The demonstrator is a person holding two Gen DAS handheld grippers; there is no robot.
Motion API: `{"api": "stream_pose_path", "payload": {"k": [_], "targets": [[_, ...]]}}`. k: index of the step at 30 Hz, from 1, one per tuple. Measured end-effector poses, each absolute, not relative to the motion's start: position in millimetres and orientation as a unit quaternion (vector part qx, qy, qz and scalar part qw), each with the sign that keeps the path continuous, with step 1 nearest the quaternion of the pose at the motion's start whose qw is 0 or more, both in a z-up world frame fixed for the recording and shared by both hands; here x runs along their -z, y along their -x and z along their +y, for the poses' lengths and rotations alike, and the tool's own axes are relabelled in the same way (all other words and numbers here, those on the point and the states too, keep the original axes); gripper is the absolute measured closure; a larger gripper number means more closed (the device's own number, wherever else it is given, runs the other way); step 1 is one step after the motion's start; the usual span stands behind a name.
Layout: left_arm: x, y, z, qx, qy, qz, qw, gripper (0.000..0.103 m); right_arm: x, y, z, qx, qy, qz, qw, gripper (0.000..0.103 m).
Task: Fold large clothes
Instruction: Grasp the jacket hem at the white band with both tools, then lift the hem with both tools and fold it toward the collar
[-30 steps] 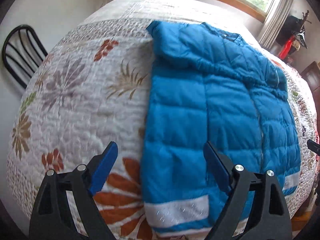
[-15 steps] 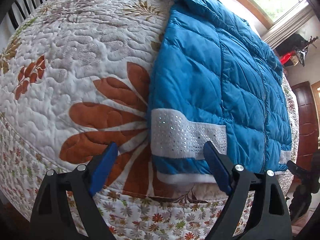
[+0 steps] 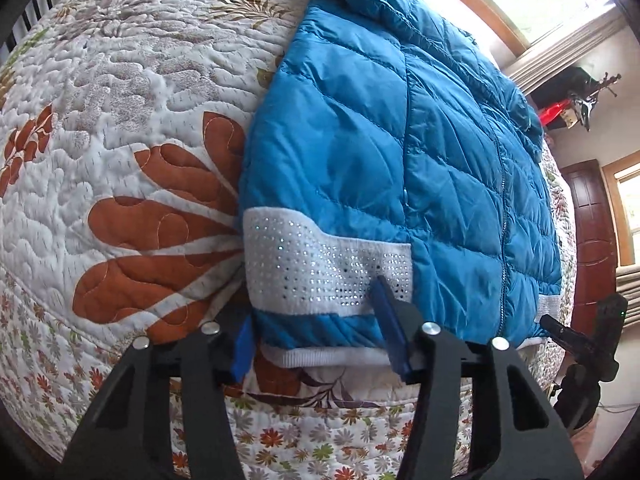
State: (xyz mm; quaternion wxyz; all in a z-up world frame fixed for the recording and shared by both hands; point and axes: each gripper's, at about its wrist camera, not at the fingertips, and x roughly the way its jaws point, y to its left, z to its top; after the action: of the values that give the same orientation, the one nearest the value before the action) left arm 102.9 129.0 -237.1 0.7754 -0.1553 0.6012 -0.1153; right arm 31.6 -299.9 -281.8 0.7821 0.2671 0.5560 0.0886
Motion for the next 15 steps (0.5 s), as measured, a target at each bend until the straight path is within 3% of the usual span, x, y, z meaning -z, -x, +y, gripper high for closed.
{"api": "stream_pose_path", "payload": {"k": [2,5,15], "targets": [[235.7,-101.8,132.8,0.114,0.164,0.599,0.775,0.072,279.6,-32.0,-301.4,-0.094,-0.27,0.552,0.783,0.078],[230.4,-98.7,140.5,0.114,0.176,0.593,0.778,0.086,273.6,-30.1,-302.8,-0.102,-0.271,0.545,0.787,0.086],[207.3,-87.7,145.5,0.13,0.174,0.565,0.796,0.092,256.1,-18.7,-306.9,-0.121,-0.275,0.529,0.794,0.09]]}}
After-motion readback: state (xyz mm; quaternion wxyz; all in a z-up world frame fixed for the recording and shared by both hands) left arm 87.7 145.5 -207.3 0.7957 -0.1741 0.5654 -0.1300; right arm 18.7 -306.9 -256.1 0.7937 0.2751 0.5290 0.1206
